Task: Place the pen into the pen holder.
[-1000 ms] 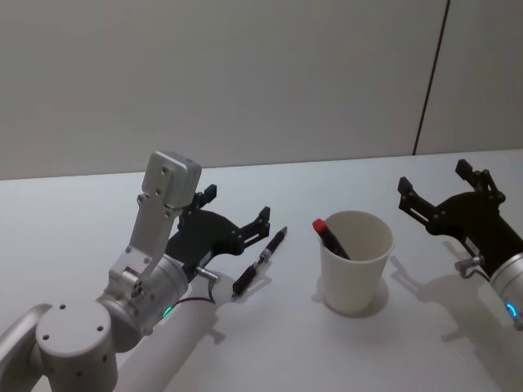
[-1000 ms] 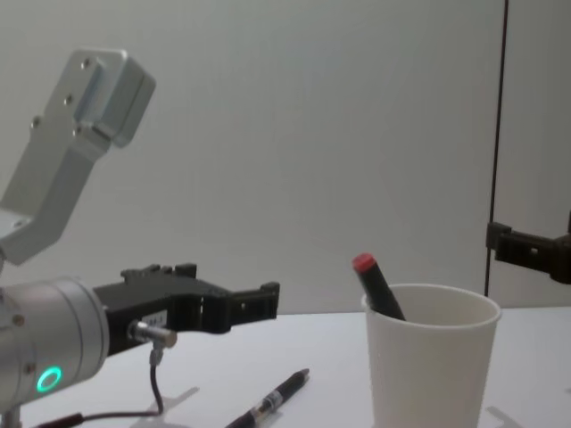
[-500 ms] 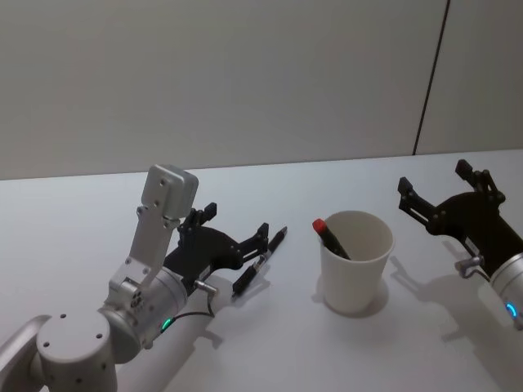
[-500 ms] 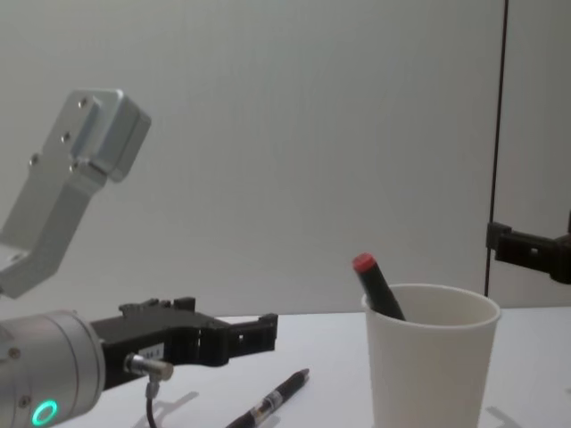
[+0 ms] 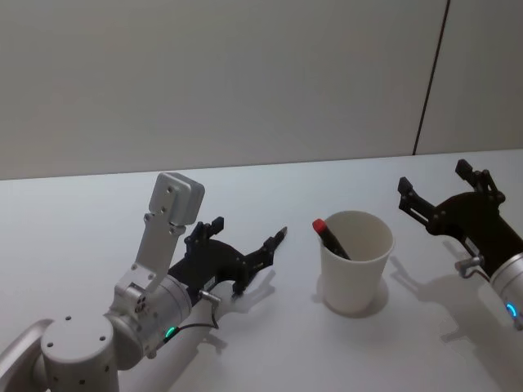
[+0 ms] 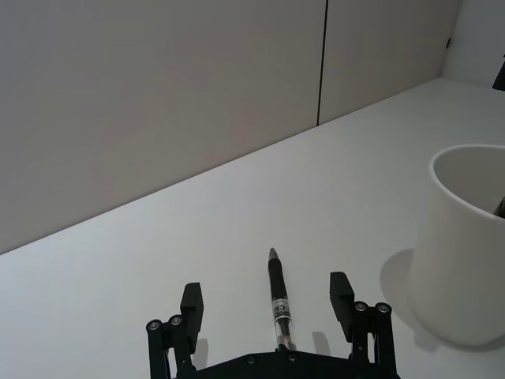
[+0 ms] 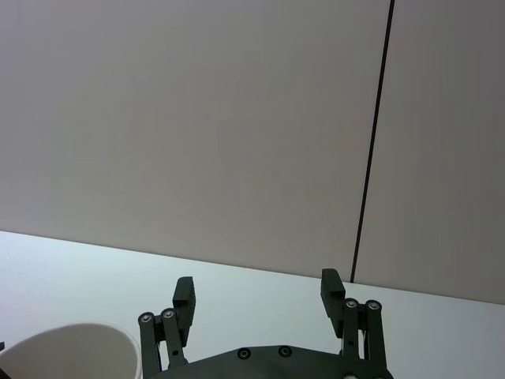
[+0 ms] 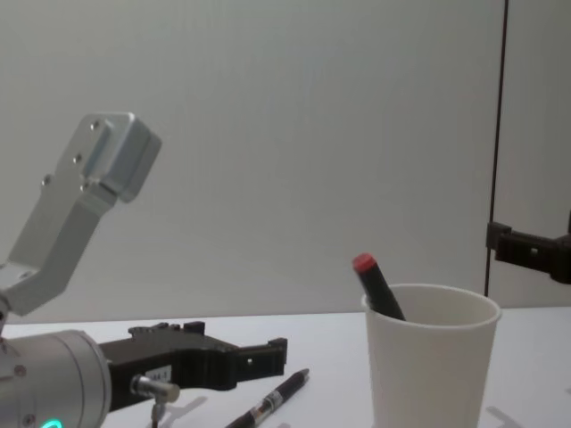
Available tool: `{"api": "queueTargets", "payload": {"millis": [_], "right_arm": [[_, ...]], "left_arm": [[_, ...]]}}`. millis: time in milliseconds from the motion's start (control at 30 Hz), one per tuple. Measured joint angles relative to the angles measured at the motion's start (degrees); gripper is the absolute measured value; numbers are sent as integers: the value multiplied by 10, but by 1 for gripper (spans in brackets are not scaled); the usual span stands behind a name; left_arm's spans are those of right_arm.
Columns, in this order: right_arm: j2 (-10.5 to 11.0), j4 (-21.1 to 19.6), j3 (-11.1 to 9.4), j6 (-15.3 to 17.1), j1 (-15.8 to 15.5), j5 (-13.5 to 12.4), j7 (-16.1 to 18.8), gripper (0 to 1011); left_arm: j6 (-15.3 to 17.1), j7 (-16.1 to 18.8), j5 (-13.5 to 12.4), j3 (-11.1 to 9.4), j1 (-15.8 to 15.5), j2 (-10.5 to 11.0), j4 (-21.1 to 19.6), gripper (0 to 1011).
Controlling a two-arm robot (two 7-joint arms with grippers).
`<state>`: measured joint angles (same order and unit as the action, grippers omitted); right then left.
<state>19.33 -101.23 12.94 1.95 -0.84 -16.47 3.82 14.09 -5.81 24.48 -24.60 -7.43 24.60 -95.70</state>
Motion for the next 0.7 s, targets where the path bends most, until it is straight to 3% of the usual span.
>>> {"api": "queueTargets", "payload": {"millis": [700], "right_arm": [[0,0,0,0,0,0,0,1001]], "left_arm": [[16,-13,-1,-2,0,-2,2,1001]]}}
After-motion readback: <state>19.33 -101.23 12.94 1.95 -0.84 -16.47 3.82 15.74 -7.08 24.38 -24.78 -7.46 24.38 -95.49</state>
